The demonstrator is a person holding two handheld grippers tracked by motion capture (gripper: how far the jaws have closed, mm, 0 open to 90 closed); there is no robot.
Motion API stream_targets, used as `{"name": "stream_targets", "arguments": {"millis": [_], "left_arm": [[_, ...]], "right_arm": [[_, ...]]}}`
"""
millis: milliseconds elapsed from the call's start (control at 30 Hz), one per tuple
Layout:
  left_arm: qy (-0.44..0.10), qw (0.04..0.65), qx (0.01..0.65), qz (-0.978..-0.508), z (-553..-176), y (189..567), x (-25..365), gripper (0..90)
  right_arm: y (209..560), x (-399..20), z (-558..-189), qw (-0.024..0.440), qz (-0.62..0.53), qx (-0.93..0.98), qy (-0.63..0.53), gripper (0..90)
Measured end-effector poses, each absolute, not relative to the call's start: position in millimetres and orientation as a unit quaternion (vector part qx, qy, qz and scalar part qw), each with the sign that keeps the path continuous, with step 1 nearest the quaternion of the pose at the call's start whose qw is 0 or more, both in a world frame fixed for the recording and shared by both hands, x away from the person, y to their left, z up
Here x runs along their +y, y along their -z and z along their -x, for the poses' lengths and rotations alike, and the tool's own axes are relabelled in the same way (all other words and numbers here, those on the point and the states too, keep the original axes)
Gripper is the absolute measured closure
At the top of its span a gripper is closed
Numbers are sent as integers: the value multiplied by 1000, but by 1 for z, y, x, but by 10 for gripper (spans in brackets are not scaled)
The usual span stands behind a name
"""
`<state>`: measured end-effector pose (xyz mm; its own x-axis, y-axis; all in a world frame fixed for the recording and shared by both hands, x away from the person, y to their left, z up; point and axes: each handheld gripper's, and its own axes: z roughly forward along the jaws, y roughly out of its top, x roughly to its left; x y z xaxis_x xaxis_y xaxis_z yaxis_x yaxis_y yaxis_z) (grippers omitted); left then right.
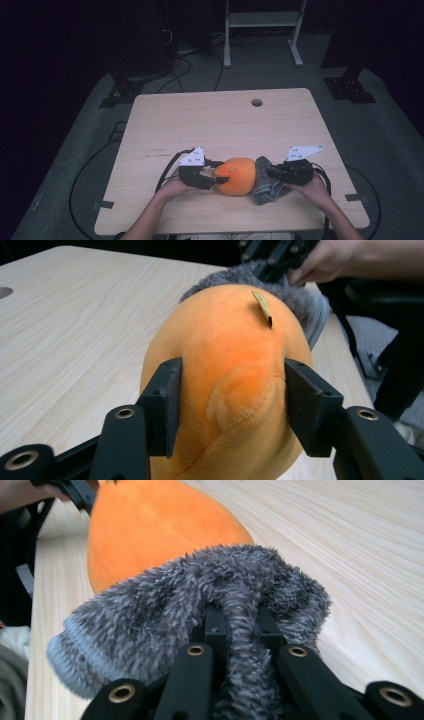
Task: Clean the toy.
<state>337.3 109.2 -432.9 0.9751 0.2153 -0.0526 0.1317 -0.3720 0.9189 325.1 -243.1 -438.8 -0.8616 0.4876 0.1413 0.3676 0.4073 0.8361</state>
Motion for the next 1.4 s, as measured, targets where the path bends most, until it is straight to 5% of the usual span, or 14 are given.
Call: {"name": "stream_targets", "arguments": {"millis": [267, 533, 700, 800, 1067, 1400], "left_arm": [[-25, 582, 132, -802, -339, 422, 115, 495], [-28, 566, 118, -815, -335, 421, 95, 488], [-10, 555, 135, -821, -340, 424, 101, 212], [0, 537, 138, -832, -344, 432, 102, 157], [-35, 542, 130, -830, -339, 430, 99, 408], [-43, 554, 150, -818, -337, 413, 99, 454]], "right_arm": [[406, -265, -308, 86, -247, 806, -531, 814], [399, -212, -306, 74, -192, 818, -537, 813], [414, -203, -315, 65, -198, 825, -525, 814], [420, -211, -317, 65, -214, 818, -530, 814], [429, -233, -314, 76, -245, 823, -507, 814], [382, -219, -304, 99, -200, 803, -552, 814]]}}
